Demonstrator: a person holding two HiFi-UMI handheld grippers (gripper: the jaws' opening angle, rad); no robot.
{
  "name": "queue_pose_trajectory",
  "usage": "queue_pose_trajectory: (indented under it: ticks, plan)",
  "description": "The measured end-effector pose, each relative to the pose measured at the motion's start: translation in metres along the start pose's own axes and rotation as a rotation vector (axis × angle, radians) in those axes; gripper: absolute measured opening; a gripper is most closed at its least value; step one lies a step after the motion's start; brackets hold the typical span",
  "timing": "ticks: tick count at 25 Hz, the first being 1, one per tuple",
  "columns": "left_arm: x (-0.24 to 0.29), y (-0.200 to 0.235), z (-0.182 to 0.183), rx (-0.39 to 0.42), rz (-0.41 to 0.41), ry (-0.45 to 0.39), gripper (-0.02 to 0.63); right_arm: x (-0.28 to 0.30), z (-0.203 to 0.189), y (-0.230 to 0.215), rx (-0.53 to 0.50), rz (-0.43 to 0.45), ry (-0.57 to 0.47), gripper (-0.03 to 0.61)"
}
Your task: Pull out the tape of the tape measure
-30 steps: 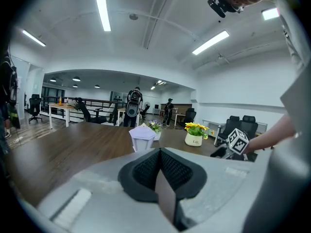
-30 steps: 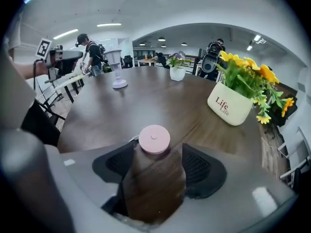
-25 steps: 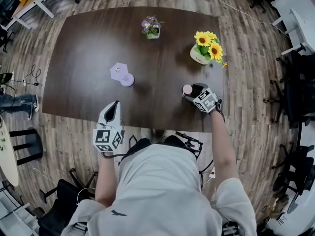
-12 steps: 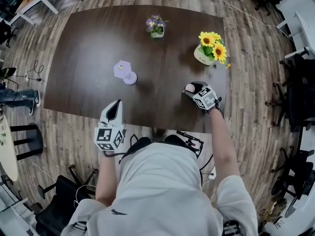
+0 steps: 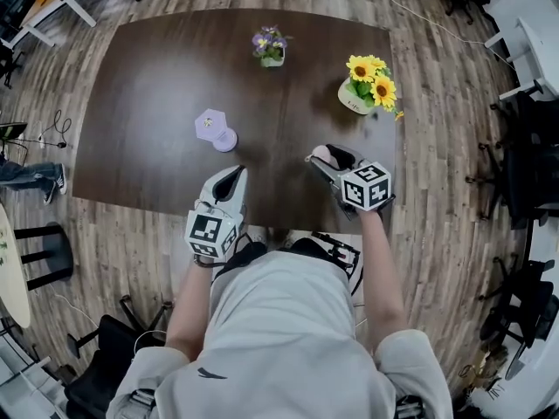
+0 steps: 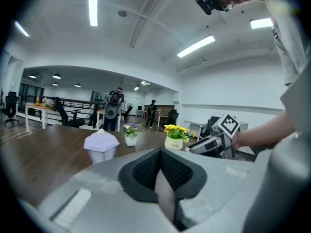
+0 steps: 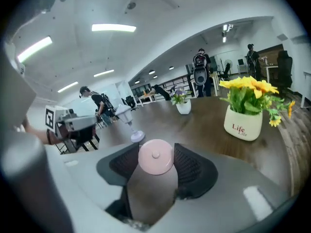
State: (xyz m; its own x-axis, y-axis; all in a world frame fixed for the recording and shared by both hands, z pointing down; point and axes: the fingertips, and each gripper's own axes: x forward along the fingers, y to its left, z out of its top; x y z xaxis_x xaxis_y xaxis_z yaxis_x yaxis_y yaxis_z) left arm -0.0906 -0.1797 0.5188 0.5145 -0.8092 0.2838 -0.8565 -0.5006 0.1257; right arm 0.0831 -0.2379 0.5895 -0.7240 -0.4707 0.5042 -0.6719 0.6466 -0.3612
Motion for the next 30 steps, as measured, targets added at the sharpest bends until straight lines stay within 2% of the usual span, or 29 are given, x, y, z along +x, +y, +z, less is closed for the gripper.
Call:
queue_pose_trajectory:
  ticks: [3, 7, 9, 13, 17, 21, 23, 26, 30]
  plan:
    - [0.021, -0.035, 0.006, 0.096, -0.095, -0.015, 0.007, -0.013, 0.028, 0.029, 0.01, 0.033, -0.049, 0.229]
    - [0.035, -0.078, 0.013, 0.216, -0.208, -0.045, 0.095, -0.029, 0.052, 0.059, 0.086, 0.082, -0.097, 0.229]
    - [0.037, -0.088, 0.016, 0.253, -0.234, -0.059, 0.113, -0.033, 0.055, 0.069, 0.121, 0.112, -0.103, 0.229]
    - [0.037, -0.094, 0.023, 0.232, -0.242, -0.083, 0.117, -0.035, 0.048, 0.084, 0.123, 0.157, -0.061, 0.229]
    - [0.033, -0.098, 0.028, 0.305, -0.277, -0.098, 0.117, -0.036, 0.043, 0.095, 0.121, 0.183, -0.028, 0.229]
    - [0.028, -0.101, 0.031, 0.281, -0.285, -0.102, 0.114, -0.038, 0.043, 0.1, 0.109, 0.193, -0.008, 0.229]
    - [0.026, -0.103, 0.032, 0.299, -0.295, -0.104, 0.114, -0.04, 0.044, 0.103, 0.077, 0.188, 0.014, 0.229]
    - [0.023, -0.108, 0.034, 0.354, -0.313, -0.121, 0.084, -0.042, 0.045, 0.106, 0.038, 0.18, 0.04, 0.229]
    - [0.02, -0.113, 0.035, 0.307, -0.325, -0.145, 0.044, -0.044, 0.043, 0.108, 0.003, 0.171, 0.075, 0.229]
